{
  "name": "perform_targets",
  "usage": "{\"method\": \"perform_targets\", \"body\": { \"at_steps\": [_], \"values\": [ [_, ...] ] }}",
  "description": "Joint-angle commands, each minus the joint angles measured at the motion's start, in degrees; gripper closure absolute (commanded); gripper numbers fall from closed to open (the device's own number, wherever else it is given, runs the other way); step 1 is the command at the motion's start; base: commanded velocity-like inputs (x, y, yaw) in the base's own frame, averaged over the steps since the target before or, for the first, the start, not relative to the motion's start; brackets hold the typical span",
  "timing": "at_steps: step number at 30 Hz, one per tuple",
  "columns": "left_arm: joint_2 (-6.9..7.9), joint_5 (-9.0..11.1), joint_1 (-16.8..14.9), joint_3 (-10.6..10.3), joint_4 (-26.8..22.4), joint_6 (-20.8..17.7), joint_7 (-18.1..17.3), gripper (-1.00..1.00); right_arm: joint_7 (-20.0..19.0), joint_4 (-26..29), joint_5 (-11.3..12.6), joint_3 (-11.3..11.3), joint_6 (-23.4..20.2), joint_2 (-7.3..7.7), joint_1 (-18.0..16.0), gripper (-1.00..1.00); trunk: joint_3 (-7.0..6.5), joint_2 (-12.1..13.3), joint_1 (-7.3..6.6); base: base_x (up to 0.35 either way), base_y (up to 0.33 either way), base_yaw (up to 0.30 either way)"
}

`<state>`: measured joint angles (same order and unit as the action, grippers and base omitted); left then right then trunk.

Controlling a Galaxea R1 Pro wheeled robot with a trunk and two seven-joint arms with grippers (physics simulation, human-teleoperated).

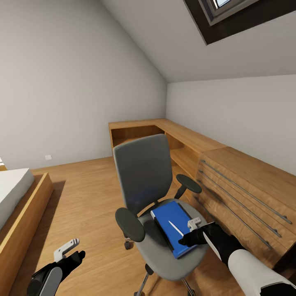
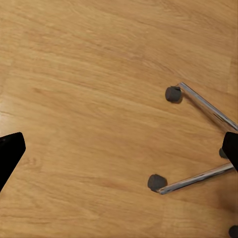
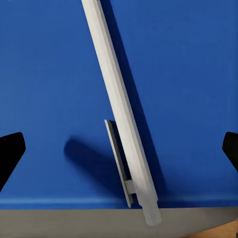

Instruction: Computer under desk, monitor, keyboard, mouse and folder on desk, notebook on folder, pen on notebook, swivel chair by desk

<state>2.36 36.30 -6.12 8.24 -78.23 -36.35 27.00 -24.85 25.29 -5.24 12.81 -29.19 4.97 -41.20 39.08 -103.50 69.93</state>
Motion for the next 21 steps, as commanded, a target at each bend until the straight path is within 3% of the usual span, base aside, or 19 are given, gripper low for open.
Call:
{"method": "perform_targets", "body": {
  "at_steps": [1,17,21],
  "values": [
    [0.01,0.61,-0.03,-0.01,-0.08,-0.13,0.51,-1.00,-0.37,0.12,-0.56,0.11,-0.15,0.04,-0.02,-1.00,0.06,-0.03,-0.01,0.000,0.000,0.000],
    [0.01,0.66,-0.03,0.00,-0.08,-0.13,0.49,-1.00,-0.30,0.11,-0.56,0.13,-0.16,0.04,-0.02,-1.00,0.60,-1.23,0.65,0.000,0.000,0.000],
    [0.01,0.69,-0.03,-0.05,-0.08,-0.13,0.47,-1.00,-0.30,0.11,-1.70,0.11,-0.16,-0.02,-0.02,-1.00,0.60,-1.23,0.65,0.000,0.000,0.000]
  ]
}}
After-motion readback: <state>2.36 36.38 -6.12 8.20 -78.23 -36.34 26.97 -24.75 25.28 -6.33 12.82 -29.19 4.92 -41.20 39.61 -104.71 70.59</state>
